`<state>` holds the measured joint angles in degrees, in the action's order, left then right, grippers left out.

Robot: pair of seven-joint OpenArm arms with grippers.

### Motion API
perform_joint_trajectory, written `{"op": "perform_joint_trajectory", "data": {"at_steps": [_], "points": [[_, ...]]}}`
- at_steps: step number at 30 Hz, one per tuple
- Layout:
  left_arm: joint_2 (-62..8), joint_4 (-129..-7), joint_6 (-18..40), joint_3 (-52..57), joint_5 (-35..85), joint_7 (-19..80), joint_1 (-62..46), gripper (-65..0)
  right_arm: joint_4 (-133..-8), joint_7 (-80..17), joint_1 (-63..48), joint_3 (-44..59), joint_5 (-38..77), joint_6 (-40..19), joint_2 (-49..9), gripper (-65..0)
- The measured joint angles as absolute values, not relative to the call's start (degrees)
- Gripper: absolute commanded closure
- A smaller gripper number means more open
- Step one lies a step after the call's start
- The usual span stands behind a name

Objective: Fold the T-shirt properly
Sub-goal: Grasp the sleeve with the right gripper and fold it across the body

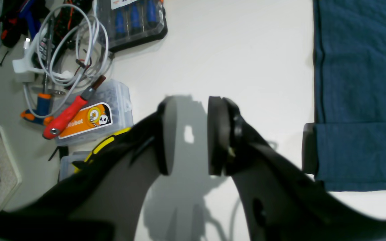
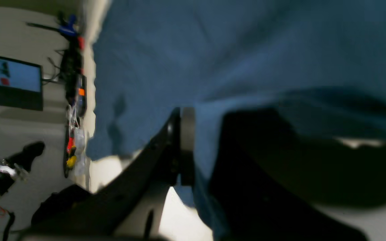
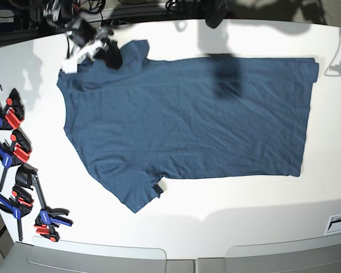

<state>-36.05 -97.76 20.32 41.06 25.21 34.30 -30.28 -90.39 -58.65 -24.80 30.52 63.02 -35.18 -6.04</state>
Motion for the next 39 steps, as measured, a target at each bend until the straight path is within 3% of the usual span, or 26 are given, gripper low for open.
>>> {"op": "perform_joint_trajectory", "data": {"at_steps": [14, 39], "points": [[-36.05, -97.76, 20.32, 41.06, 25.21, 34.3, -30.3, -14.7, -90.37, -52.93, -10.72, 30.5, 50.5, -35.53, -6.02, 0.0], [-36.05, -97.76, 20.32, 41.06, 25.21, 34.3, -30.3, -14.7, -90.37, -47.29, -9.17, 26.76, 44.91, -35.59, -6.02, 0.0]]}}
